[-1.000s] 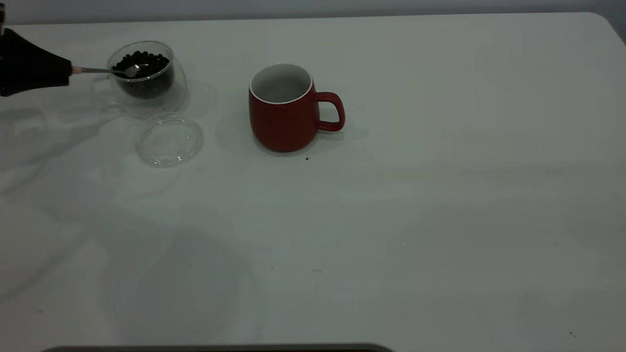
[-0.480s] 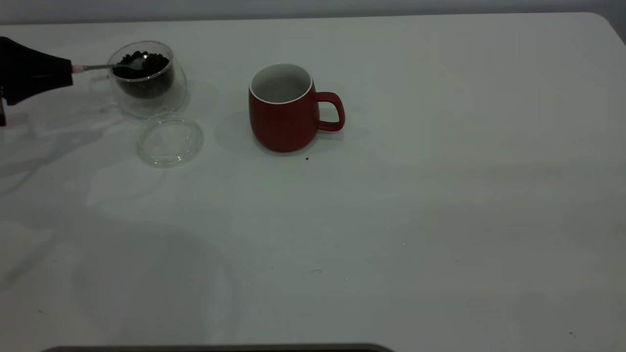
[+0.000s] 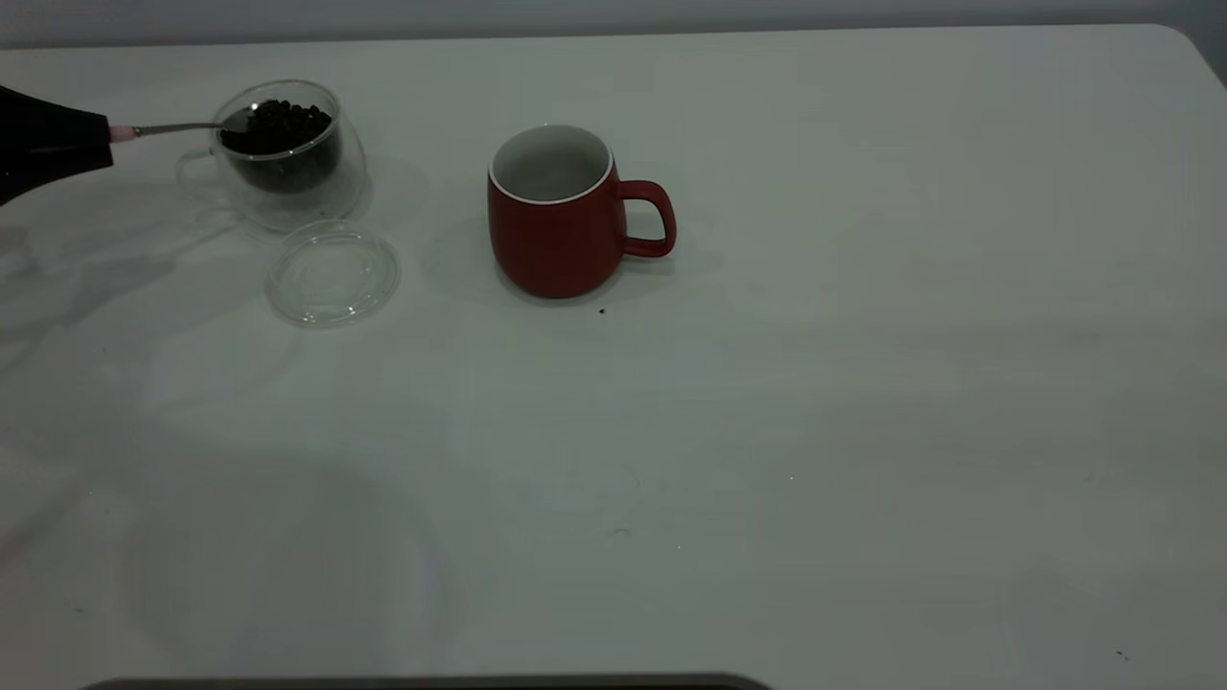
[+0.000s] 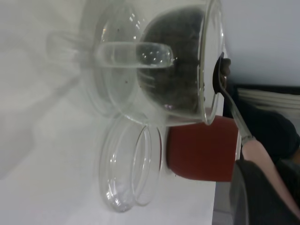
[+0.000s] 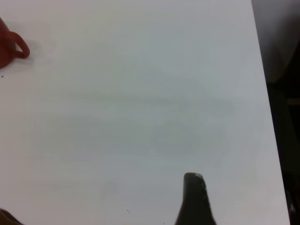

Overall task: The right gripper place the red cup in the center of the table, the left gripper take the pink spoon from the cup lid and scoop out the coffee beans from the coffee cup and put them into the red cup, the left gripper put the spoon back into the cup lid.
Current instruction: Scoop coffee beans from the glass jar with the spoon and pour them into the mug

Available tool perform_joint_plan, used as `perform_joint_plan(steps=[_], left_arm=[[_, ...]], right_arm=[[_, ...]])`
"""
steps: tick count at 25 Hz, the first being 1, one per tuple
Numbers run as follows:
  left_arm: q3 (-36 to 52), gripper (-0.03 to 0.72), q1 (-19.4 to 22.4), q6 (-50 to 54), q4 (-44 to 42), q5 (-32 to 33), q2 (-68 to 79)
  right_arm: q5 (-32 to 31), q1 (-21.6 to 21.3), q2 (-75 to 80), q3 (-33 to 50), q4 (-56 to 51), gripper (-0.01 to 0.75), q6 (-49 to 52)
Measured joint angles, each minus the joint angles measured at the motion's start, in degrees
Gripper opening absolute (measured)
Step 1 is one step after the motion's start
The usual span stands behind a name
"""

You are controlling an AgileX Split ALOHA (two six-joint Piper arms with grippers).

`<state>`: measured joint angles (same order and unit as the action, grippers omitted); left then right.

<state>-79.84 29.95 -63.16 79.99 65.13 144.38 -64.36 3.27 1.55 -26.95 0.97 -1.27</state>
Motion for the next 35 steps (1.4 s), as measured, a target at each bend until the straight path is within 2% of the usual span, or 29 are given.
perform_joint_plan(steps=[5, 16, 28, 35], left_arm=[[0.0, 0.114, -0.58, 1.23, -0.23, 0.0, -0.14], [2.31, 0.114, -6.02, 2.04, -0.63, 0.44, -7.61], [2.82, 0.114, -15.93, 2.87, -0.81, 0.44, -8.28], [2.82, 0.114, -19.99, 2.87, -0.81, 0.44, -8.28]], right_arm=[[0.0, 0.0, 0.0, 0.0, 0.0, 0.591, 0.0], [0.0, 0.0, 0.0, 0.0, 0.0, 0.591, 0.0], [0.0, 0.0, 0.0, 0.0, 0.0, 0.591, 0.0], [0.0, 0.0, 0.0, 0.0, 0.0, 0.591, 0.0]])
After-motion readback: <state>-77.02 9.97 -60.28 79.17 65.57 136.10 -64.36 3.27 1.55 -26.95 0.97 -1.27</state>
